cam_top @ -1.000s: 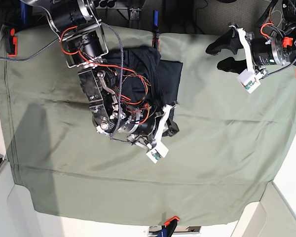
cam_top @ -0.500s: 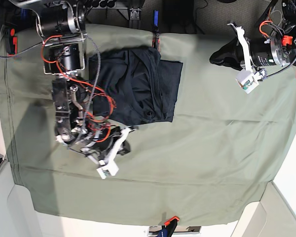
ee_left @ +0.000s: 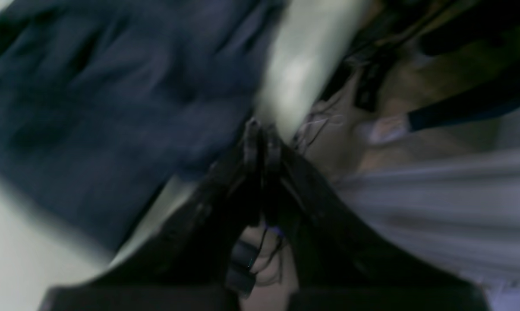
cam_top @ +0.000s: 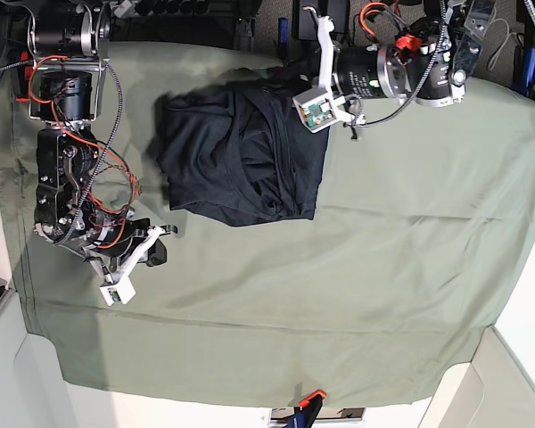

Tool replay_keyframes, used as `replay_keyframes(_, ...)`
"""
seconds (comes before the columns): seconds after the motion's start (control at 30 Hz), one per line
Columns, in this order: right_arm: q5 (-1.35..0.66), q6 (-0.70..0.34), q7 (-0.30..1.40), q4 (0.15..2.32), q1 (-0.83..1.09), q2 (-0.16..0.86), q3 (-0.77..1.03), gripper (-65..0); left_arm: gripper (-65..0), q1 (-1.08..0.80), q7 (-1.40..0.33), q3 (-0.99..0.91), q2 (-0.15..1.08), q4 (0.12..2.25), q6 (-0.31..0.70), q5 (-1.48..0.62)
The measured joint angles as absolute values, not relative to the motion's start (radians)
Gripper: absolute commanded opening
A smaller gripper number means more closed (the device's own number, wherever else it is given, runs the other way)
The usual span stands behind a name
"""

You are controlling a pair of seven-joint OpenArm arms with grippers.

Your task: Fold the T-shirt properly

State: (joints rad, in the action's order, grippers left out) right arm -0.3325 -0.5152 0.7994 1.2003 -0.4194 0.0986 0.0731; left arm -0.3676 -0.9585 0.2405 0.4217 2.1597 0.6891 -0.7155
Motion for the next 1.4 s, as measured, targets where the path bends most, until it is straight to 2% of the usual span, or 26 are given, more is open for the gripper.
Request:
replay_keyframes(0.23,-0.334,-0.516,0.783,1.185,-0.407,0.04,0.07,-65.0,-65.0,-0.328,-0.938,0.312,0.327,2.149,0.691,-0.659)
replay_keyframes(0.47,-0.332,-0.513,0.786,1.184,-0.408,0.044,0.072,-65.0,-65.0,-0.218,-0.905,0.373,0.282,1.894,0.688,-0.545)
replay_keyframes(0.6,-0.326,-0.513,0.781,1.184,-0.408,0.041,0.072,-65.0,-65.0,-0.157,-0.902,0.389,0.284,1.839,0.69,-0.521)
replay_keyframes(0.83,-0.297,-0.513,0.783,1.184,-0.408,0.042,0.072,-65.0,-65.0,-0.152,-0.913,0.299,0.447,1.837,0.69,-0.558)
replay_keyframes(1.03,-0.296,-0.513,0.782,1.184,-0.408,0.055,0.072,-65.0,-65.0,-0.152,-0.892,0.294,0.567,1.837,0.69,-0.561)
replay_keyframes(1.23,-0.321,-0.513,0.782,1.184,-0.407,0.049,0.072,-65.0,-65.0,-0.146,-0.889,0.294,0.618,1.847,0.69,-0.591)
replay_keyframes(1.4,-0.321,-0.513,0.782,1.184,-0.407,0.05,0.072,-65.0,-65.0,-0.146,-0.987,0.294,0.629,1.958,0.69,-0.74)
